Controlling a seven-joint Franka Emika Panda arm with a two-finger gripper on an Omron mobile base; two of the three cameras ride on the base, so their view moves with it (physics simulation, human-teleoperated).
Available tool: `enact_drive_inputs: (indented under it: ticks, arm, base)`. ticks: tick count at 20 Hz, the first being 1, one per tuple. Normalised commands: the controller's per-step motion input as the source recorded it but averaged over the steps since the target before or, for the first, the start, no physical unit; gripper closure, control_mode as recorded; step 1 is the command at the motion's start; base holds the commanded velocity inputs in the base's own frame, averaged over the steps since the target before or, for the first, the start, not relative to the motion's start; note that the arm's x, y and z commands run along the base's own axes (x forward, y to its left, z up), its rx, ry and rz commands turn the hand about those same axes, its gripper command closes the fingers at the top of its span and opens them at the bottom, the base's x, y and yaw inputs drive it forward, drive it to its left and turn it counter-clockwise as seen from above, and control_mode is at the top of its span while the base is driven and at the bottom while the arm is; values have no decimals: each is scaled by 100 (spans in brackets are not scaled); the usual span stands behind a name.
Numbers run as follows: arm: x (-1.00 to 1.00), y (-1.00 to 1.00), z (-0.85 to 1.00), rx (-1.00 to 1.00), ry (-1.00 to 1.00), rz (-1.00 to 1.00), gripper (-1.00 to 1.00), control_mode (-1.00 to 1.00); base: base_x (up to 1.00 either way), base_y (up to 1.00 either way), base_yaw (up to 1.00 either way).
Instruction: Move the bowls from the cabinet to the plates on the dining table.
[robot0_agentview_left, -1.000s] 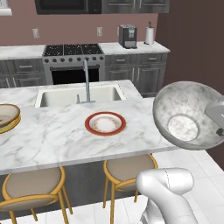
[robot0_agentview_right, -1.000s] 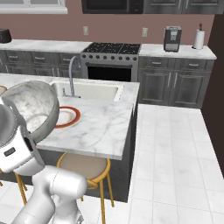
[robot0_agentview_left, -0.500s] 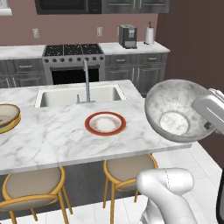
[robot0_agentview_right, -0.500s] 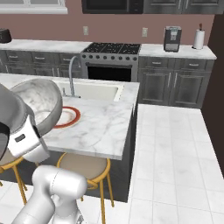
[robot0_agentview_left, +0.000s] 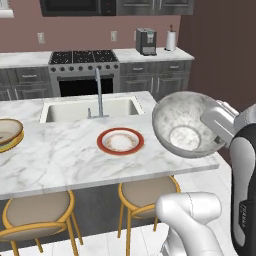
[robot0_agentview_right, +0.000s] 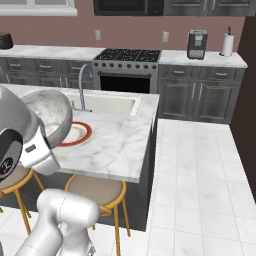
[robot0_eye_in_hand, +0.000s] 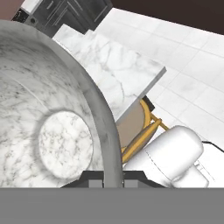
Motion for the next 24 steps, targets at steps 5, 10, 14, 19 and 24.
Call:
enact_drive_inputs:
  ticks: [5,10,14,19,24]
  arm:
    - [46,26,-13,2,1,0,100,-100]
    - [56,31,-14,2,4,0,100,-100]
    - [53,29,-18,2,6,0,100,-100]
    - [49,21,-18,2,6,0,100,-100]
    - [36,15,-18,1,4,1,100,-100]
  base:
    - [0,0,0]
    - [0,0,0]
    - [0,0,0]
    - [0,0,0]
    - [0,0,0]
